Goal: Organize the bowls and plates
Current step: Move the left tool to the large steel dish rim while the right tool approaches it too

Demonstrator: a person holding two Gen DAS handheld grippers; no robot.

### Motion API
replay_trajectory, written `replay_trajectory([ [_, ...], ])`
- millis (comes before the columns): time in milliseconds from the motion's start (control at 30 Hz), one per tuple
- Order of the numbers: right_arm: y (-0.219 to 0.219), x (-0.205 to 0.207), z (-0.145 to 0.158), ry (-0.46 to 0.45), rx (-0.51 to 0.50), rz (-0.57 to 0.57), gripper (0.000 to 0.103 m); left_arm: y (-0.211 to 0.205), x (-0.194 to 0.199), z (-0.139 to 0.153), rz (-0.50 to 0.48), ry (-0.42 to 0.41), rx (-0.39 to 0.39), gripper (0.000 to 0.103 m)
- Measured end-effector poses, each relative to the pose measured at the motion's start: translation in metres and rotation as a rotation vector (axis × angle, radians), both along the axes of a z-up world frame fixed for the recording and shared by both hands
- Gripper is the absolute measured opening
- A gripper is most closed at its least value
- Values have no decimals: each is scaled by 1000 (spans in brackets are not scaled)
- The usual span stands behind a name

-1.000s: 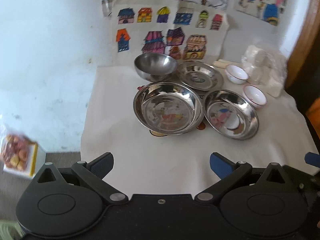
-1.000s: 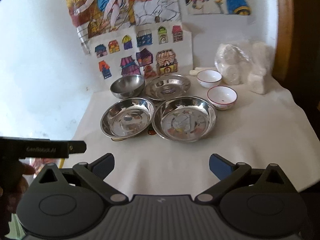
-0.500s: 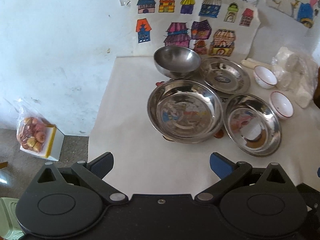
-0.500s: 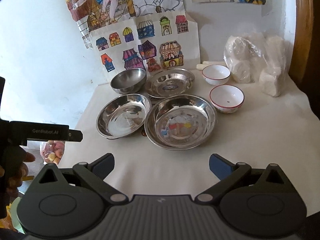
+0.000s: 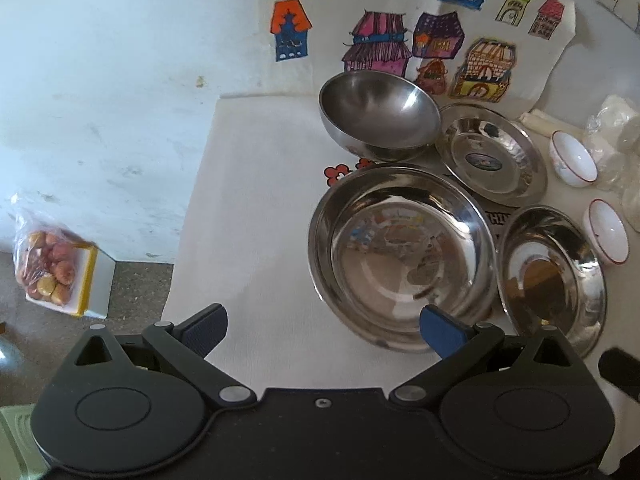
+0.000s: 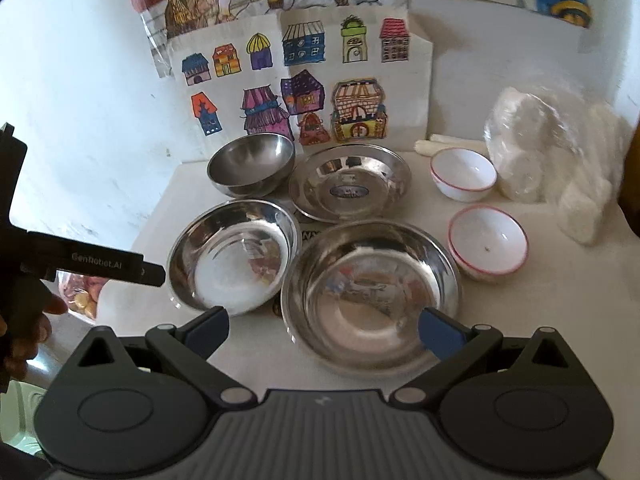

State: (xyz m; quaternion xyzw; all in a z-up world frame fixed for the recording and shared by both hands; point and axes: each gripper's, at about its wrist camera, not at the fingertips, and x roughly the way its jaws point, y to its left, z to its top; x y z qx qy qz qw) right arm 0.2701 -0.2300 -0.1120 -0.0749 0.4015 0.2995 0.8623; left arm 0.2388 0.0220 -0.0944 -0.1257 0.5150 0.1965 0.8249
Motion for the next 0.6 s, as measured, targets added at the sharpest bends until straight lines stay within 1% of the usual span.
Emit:
replay_trajectory([
  [133,21,17,-6,9,-28,-6,103,11,19,-12,-45,22,5,102],
  [300,42,37,-16,47,-36,-5,103,20,31,-25,-81,44,1,102],
  [400,53,47,-21,64,-41,4,103,25,34,-30,-80,48,-8,102],
  [600,73,66,-32,78,-54,58,103,28,39,-39,-59,57,-30,102],
])
